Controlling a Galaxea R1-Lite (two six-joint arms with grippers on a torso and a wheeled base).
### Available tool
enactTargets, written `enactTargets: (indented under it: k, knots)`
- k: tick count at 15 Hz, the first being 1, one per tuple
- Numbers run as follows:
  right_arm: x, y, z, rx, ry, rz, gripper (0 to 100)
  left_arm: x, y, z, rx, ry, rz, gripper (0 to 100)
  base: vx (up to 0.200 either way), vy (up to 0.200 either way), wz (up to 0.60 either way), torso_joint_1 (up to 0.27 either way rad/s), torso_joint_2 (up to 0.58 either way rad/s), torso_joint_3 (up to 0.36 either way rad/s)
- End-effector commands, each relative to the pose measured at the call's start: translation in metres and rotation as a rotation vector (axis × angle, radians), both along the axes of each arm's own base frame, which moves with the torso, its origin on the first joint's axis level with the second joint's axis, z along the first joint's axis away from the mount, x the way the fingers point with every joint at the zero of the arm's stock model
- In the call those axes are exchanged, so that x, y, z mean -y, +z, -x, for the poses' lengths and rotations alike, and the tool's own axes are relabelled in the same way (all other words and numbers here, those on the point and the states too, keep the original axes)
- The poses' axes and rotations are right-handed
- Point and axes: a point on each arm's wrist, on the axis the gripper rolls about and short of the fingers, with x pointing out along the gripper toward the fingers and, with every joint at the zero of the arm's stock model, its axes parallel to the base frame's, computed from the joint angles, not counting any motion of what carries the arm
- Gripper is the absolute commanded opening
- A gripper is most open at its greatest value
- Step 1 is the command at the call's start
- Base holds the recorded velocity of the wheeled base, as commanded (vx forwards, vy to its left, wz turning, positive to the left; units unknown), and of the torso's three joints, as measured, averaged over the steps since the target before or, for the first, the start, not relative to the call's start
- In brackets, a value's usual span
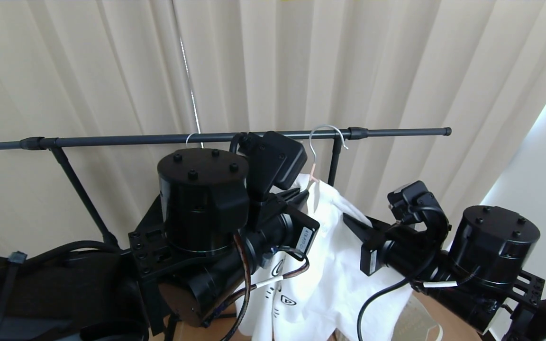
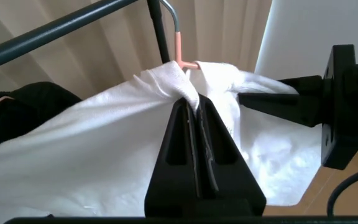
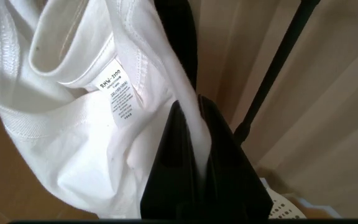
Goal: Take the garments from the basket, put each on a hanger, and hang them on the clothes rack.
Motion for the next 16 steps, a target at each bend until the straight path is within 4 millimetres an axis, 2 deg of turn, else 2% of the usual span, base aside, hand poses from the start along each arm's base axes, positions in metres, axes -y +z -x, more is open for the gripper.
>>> enactTargets:
  k: [1,7,8,13,16]
  knots:
    - [0.003,0.007,0.003,0.024,-0.003,-0.017,0,0.001,-0.003,-0.002,-0.006,0.004,-0.005,0,0.000,0.000,0.00,0.000,0.00,0.000]
    - [0.008,0.019,0.009,0.058,-0.002,-0.040,0,0.003,-0.011,-0.001,-0.021,0.000,-0.029,0,0.000,0.000,0.00,0.000,0.00,0.000]
    - [0.008,0.019,0.010,0.059,-0.002,-0.042,0,0.004,-0.012,-0.001,-0.021,0.000,-0.032,100,0.000,0.000,0.00,0.000,0.00,0.000]
    - [0.010,0.022,0.011,0.066,-0.002,-0.047,0,0.001,-0.017,0.001,-0.032,0.003,-0.045,100,0.000,0.000,0.00,0.000,0.00,0.000]
    - [0.014,0.023,0.007,0.068,-0.022,-0.050,0,-0.005,-0.013,0.005,-0.025,0.006,-0.038,100,0.000,0.000,0.00,0.000,0.00,0.000]
